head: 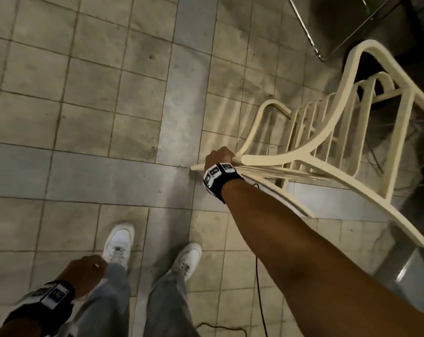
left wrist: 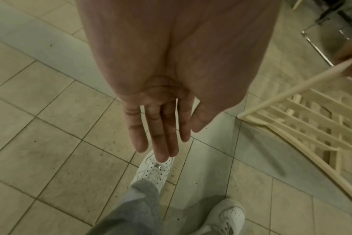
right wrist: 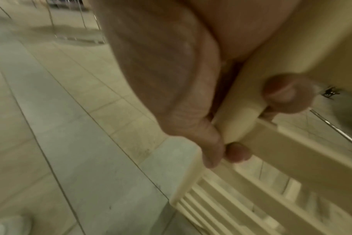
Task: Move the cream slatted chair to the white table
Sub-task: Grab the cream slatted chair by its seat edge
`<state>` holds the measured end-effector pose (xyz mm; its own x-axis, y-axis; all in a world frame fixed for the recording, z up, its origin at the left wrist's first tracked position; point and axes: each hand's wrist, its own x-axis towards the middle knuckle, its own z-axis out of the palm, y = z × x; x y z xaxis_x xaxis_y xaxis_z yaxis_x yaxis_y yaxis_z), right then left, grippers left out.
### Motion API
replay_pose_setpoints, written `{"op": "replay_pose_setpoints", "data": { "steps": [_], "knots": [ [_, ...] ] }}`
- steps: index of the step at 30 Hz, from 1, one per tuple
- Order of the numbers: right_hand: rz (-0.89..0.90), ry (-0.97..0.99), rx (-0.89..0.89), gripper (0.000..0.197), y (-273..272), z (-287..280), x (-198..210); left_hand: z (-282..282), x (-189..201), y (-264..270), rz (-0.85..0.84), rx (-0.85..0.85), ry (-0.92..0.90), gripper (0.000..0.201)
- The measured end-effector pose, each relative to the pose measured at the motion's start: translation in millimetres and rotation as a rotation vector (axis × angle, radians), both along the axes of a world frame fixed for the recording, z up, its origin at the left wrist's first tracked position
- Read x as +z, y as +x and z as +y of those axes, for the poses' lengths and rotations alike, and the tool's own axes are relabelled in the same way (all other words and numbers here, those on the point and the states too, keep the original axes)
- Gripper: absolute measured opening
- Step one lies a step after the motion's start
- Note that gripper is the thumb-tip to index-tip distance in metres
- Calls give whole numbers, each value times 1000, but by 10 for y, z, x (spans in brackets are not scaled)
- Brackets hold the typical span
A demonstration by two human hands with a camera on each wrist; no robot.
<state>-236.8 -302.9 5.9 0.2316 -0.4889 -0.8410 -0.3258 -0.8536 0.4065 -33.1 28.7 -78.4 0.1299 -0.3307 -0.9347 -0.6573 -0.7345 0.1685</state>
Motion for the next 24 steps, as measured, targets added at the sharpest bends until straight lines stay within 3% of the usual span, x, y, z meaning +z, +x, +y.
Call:
{"op": "replay_pose_setpoints", "data": {
  "steps": [3,5,9,14,16,20,24],
  "knots": [
    [-65,-44,-123,28,-247,25,221,-352,218,-163,21,-338,76,35],
    [-172,-82,-239,25,-433,39,404,-655,307,-277,38,-449,73,40],
    [-349,-108,-367,16,-715,171,1003,-1382,355,-660,93,-246,-87,44],
    [-505,-159,-353,11,-817,269,1691,-2364,474,-1371,133,-181,-573,98],
    [-516,-143,-365,11,-820,343,1831,-2673,573,-1547,124,-257,-709,92],
    [-534,-212,-399,5,-849,483,2056,-2966,749,-1602,157,-437,-626,39],
    [-596,-207,-436,9,-1008,583,2337,-2916,1017,-1545,189,-515,-676,37]
  ]
}}
